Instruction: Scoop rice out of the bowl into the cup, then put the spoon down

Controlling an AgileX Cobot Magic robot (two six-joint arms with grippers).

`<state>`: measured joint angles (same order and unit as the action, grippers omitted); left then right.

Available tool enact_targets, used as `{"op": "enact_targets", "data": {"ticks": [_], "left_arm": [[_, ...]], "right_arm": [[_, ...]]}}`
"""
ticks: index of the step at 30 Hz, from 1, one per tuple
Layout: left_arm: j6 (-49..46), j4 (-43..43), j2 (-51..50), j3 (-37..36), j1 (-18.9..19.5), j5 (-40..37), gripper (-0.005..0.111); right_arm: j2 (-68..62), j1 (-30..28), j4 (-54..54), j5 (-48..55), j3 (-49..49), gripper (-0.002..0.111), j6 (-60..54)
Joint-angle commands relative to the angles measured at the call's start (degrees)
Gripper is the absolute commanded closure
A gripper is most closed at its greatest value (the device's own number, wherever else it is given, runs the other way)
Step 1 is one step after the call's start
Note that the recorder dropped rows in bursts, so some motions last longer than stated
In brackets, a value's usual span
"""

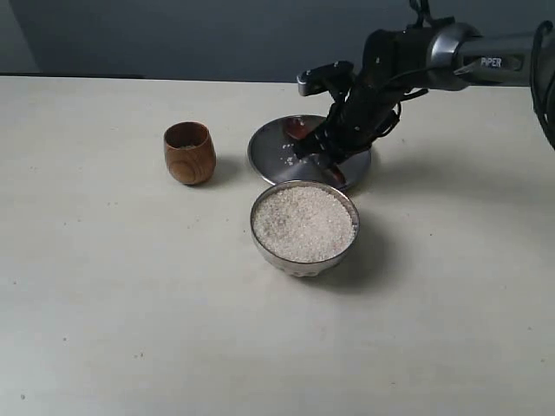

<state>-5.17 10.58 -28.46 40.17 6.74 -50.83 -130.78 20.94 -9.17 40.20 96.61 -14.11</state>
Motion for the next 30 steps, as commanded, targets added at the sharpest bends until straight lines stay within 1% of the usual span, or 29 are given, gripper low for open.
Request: {"op": "enact_targets", "data": {"ticks": [1,4,5,6,8,10,20,26,30], "left_arm": [[-0.1,0.0,-0.2,0.2,0.0,-0.1,0.106],[-0.1,-0.2,-0.2,0.2,0.0,-0.1,0.106],[-0.1,-0.2,-0.2,0.2,0.0,-0.1,0.106],[-0.1,-0.2,-0.2,0.2,0.0,-0.1,0.106],[-0.1,-0.2,-0.2,0.2,0.0,-0.1,0.106],[-0.1,-0.2,-0.2,0.2,0.0,-0.1,0.106],[-0.1,-0.2,-0.2,0.2,0.0,-0.1,0.106],[-0.1,-0.2,-0.2,0.2,0.0,-0.1,0.106],[-0.1,-0.2,-0.2,0.2,0.0,-0.1,0.106]], "right_arm": [[1.4,-0.3,3.3,-0.2,0.2,0.068,0.5],[5.9,-0.3,4.9,0.2,0.2,0.068,2.1],[8.5,-0.3,4.9,1.0,0.2,0.071,2.1],[10.2,-0.3,4.9,1.8,0.2,0.076,2.1],[13.3,-0.3,5.2,4.0,0.2,0.09,2.1],[16.4,-0.3,5.5,6.5,0.2,0.109,2.1],[28.8,-0.3,6.1,16.5,0.1,0.108,3.0],[37.2,-0.3,7.2,18.0,-5.0,0.108,3.8],[42.3,-0.3,12.6,17.6,-10.8,0.108,7.5]]}}
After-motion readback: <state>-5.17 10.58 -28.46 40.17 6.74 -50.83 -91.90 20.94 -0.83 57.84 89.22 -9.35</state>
